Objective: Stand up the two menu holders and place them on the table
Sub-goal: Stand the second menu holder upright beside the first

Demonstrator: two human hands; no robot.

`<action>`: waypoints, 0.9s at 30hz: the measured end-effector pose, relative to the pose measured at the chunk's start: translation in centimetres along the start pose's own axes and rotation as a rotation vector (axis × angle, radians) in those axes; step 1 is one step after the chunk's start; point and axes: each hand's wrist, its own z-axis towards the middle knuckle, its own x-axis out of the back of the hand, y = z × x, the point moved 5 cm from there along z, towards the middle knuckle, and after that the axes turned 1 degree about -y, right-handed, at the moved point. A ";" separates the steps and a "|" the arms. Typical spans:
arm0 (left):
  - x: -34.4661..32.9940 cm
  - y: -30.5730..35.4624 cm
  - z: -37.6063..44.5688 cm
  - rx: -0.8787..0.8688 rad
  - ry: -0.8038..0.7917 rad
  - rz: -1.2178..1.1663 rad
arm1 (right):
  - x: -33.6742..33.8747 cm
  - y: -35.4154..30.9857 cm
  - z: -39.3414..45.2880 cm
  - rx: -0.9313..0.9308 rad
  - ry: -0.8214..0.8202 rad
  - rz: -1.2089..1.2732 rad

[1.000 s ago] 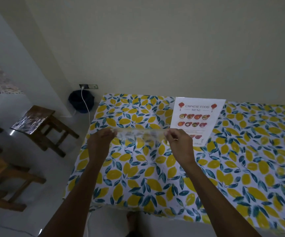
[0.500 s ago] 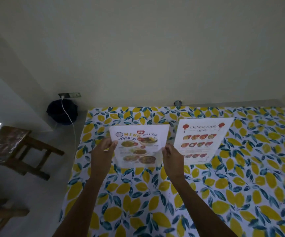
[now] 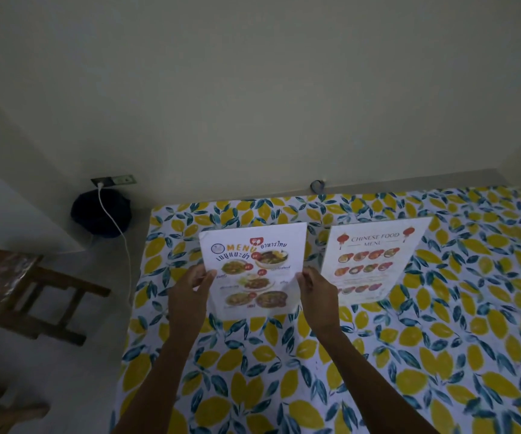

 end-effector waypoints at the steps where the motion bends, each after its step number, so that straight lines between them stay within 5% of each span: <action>1: 0.0 0.0 -0.1 0.010 0.000 -0.009 | 0.0 0.0 0.0 -0.009 -0.004 -0.001; 27: -0.1 0.3 -0.5 0.046 0.034 -0.010 | 0.5 -0.4 -0.4 -0.023 -0.001 0.058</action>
